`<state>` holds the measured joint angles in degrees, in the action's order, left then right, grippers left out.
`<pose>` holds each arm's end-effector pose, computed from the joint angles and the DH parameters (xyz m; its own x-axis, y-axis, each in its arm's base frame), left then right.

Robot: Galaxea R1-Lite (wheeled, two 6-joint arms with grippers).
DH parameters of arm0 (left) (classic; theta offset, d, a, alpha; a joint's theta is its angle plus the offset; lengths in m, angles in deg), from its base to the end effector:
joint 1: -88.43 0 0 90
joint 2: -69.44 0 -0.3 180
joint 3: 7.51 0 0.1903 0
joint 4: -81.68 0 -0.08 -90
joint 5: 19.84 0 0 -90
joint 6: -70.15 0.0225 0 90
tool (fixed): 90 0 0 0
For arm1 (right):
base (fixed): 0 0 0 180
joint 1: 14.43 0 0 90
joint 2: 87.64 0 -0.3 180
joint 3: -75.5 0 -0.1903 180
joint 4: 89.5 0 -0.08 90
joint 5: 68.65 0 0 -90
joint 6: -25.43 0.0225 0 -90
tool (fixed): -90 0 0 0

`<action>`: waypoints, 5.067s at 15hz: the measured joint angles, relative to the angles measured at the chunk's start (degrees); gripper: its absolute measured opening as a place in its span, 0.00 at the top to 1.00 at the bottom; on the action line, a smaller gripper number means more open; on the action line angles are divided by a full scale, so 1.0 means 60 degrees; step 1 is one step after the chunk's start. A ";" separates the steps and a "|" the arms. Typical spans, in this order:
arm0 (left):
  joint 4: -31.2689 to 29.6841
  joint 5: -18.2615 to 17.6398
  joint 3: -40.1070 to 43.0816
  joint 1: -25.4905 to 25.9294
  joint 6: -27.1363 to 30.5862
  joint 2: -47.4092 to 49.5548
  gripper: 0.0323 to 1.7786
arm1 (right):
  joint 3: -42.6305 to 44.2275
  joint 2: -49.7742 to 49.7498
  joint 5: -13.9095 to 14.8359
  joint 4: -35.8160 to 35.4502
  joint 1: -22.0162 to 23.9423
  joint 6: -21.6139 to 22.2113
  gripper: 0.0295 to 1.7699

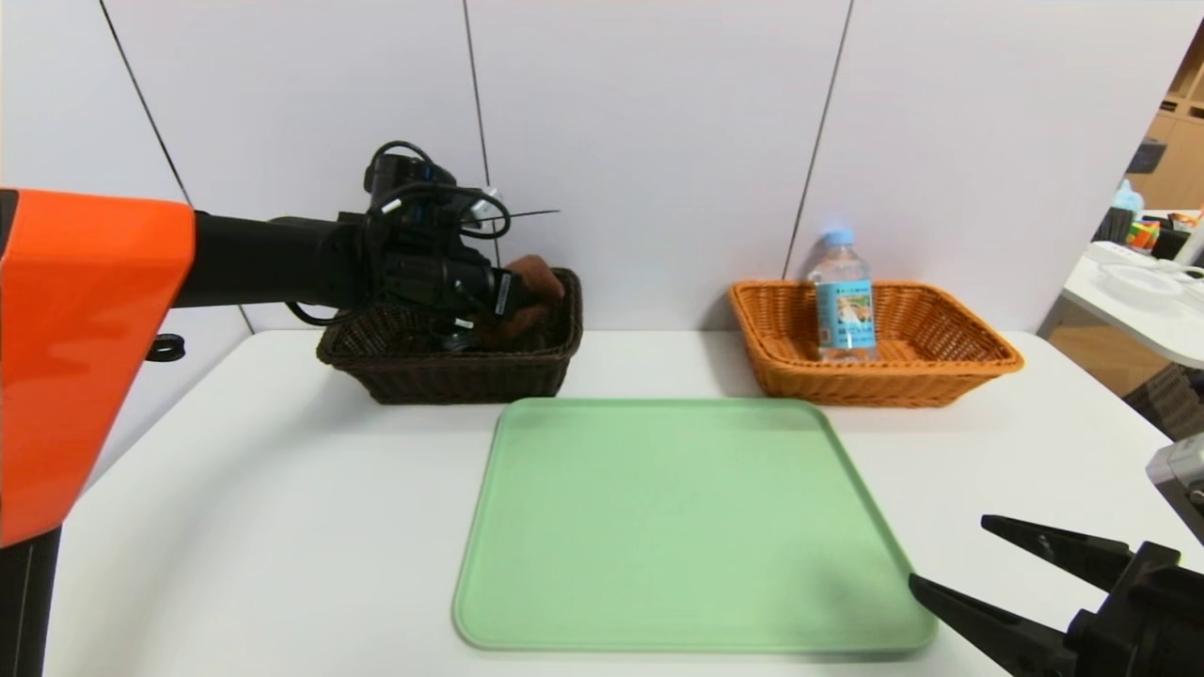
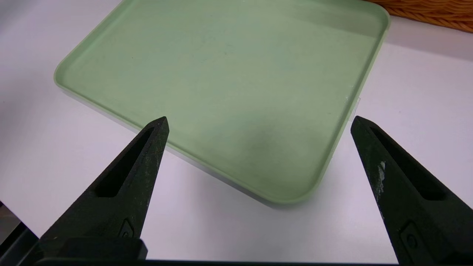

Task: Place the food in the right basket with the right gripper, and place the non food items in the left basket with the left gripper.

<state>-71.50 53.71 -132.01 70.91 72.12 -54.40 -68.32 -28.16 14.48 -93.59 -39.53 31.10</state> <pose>0.4258 -0.1411 0.2066 0.7356 -0.5292 -0.4228 0.5452 0.8330 -0.0939 0.1067 0.0529 0.1495 0.7983 0.5060 -0.3267 -0.4914 0.8608 0.1325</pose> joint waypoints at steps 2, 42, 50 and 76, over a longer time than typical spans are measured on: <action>-0.0284 -0.0014 0.0000 -0.0087 0.0055 -0.0179 0.71 | 0.0000 0.0000 -0.0004 -0.0008 0.0000 0.0000 0.04; 0.0406 0.0683 0.0404 0.0246 0.0144 0.1536 0.08 | -0.0061 -0.0459 0.0010 -0.0022 0.0012 0.0028 0.04; 0.1089 0.1014 0.3046 0.1575 0.0093 0.4007 0.06 | -0.0254 -0.1148 0.0006 0.0024 0.0000 -0.0014 0.04; -0.0792 0.2462 1.2156 0.2641 -0.0083 1.2936 0.05 | 0.1741 -0.5693 0.2493 0.4730 0.2251 -0.1310 0.04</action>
<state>-76.25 68.49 -59.07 86.76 71.62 23.21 -57.87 -62.32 29.44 -65.21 -26.03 23.24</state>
